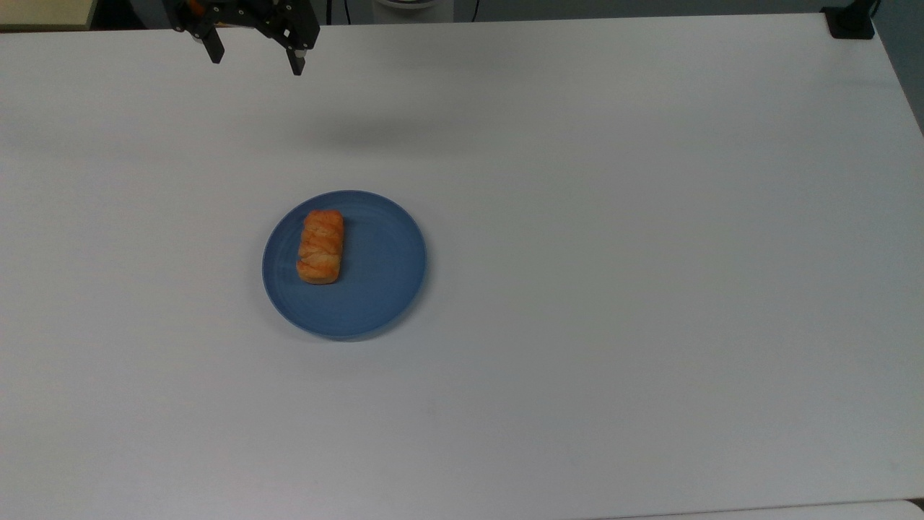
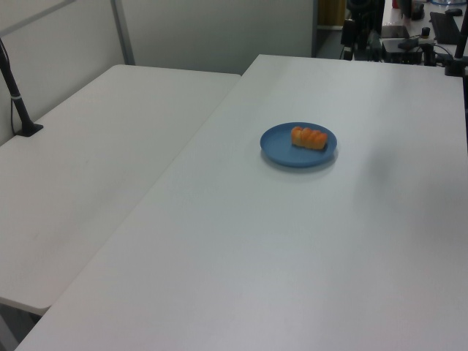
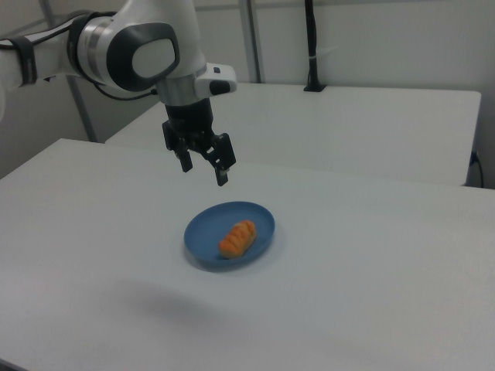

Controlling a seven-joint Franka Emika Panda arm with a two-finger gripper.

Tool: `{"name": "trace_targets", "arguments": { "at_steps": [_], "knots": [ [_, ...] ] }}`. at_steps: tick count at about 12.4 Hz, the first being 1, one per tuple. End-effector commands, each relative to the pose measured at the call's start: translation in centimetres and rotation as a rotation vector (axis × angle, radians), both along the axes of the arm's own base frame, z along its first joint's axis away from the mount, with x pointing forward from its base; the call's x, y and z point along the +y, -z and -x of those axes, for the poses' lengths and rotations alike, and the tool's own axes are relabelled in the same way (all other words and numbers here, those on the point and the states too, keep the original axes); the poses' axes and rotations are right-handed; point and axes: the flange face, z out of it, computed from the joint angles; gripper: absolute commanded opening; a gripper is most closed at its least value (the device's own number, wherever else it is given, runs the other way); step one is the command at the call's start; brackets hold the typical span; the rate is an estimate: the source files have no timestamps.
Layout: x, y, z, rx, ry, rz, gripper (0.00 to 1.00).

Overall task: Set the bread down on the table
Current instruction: 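Move the open gripper down toward the orange bread roll on the blue plate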

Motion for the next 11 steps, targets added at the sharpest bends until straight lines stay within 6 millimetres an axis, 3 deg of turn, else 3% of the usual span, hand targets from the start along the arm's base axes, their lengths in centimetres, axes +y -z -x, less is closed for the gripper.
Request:
{"name": "trace_targets", "arguments": {
  "at_steps": [1, 6, 9, 11],
  "knots": [
    [-1.7, -1.2, 0.8, -0.017, 0.022, -0.011, 1.0],
    [-1.9, -0.9, -0.5, -0.05, 0.008, 0.001, 1.0],
    [-2.0, 1.4, -2.4, -0.049, 0.007, 0.01, 1.0],
    [-2.2, 4.1, -4.0, -0.058, 0.007, 0.017, 1.0]
  ]
}}
